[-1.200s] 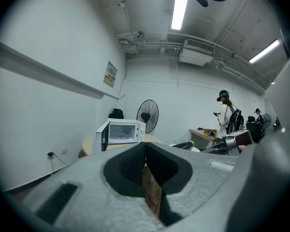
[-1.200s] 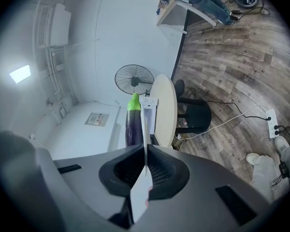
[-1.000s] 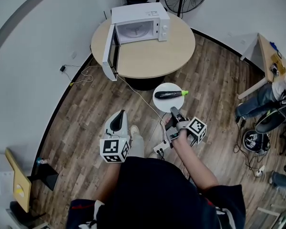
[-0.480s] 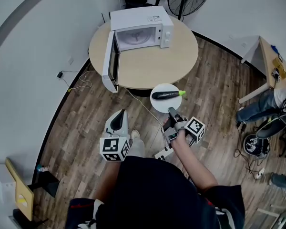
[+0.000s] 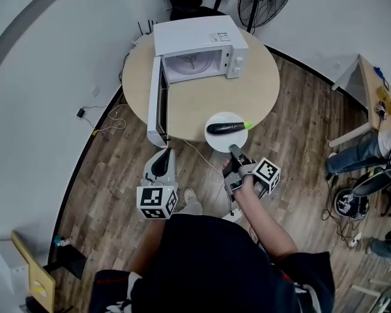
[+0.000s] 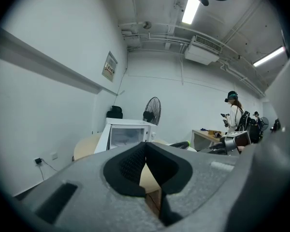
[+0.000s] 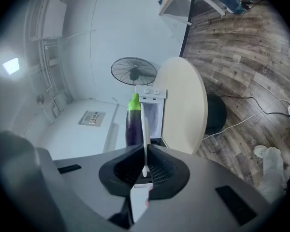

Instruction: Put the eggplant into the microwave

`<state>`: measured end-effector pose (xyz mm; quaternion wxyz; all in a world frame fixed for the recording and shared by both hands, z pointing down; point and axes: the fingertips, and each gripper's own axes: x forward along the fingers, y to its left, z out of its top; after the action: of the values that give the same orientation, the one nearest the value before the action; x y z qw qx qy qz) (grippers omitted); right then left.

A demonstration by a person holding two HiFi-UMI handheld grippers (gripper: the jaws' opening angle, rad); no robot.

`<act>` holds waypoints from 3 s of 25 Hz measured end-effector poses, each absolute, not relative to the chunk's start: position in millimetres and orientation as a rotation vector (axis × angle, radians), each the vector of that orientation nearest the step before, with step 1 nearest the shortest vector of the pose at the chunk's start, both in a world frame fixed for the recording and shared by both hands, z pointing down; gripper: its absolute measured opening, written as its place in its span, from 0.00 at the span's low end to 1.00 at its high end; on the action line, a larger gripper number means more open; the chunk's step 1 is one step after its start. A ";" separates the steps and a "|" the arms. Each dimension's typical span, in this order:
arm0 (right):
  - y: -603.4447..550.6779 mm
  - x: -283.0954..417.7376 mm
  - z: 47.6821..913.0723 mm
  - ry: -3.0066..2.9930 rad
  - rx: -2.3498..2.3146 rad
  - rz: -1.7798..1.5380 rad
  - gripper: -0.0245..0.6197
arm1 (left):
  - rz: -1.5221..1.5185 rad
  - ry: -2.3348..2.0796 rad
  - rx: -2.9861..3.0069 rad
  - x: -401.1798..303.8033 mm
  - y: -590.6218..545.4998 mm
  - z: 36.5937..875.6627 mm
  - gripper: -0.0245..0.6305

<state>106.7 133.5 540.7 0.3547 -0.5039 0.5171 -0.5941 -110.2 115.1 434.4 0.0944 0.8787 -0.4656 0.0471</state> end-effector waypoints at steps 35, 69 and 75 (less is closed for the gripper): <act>-46.6 95.5 537.0 1.359 -1.287 -1.538 0.07 | 0.092 -1.403 2.622 -119.7 -41.3 417.9 0.06; -201.9 135.0 584.4 1.532 -1.164 -1.790 0.07 | 0.149 -1.610 2.394 -38.3 -143.9 442.3 0.06; -212.1 135.0 589.8 1.515 -1.176 -1.792 0.07 | 0.153 -1.581 2.389 -35.4 -158.0 449.3 0.06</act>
<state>135.0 -212.1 589.8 0.2556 -0.4331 0.5579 -0.6602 -35.4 -158.0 449.3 0.1360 0.8249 -0.5461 0.0528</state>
